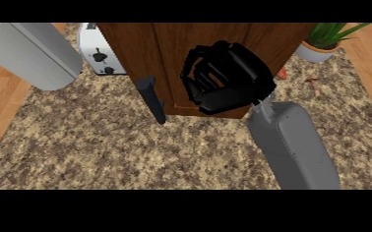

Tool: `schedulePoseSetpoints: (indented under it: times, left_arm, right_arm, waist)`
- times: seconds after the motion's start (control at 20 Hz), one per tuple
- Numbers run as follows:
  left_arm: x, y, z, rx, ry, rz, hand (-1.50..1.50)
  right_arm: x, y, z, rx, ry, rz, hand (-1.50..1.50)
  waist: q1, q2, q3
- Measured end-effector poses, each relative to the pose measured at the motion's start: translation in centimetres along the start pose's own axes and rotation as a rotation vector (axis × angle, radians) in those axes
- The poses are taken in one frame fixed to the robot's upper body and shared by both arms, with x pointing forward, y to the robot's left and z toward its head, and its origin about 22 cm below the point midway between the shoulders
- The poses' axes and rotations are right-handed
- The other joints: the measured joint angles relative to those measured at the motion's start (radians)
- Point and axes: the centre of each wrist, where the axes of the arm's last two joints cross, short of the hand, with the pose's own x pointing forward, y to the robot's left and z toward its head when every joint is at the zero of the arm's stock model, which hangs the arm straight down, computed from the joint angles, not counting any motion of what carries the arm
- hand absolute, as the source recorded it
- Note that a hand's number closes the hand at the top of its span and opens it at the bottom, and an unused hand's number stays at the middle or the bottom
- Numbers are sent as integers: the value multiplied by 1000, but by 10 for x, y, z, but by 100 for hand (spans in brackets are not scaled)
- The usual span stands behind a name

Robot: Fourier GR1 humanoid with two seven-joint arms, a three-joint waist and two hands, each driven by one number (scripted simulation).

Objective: Pick up the bottled water, place it into the cabinet and close the cabinet

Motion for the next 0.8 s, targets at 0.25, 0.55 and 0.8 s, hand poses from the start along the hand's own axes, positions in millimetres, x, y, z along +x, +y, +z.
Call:
schedulePoseSetpoints:
  times: [0.25, 0.55, 0.8]
  left_arm:
    - [4, 0, -1, -4, 0, -6, -150]
    - [5, 6, -3, -8, 13, 8, -150]
    - [6, 8, -6, -22, 21, 21, -150]
  right_arm:
    - [-2, -7, -11, 57, 25, 9, 150]
    - [-3, -10, -18, 86, 42, 11, 150]
    - [-2, -12, -18, 116, 36, -16, 150]
  waist:
    - [-10, -12, 10]
    - [-17, -18, 20]
    - [-15, -16, 29]
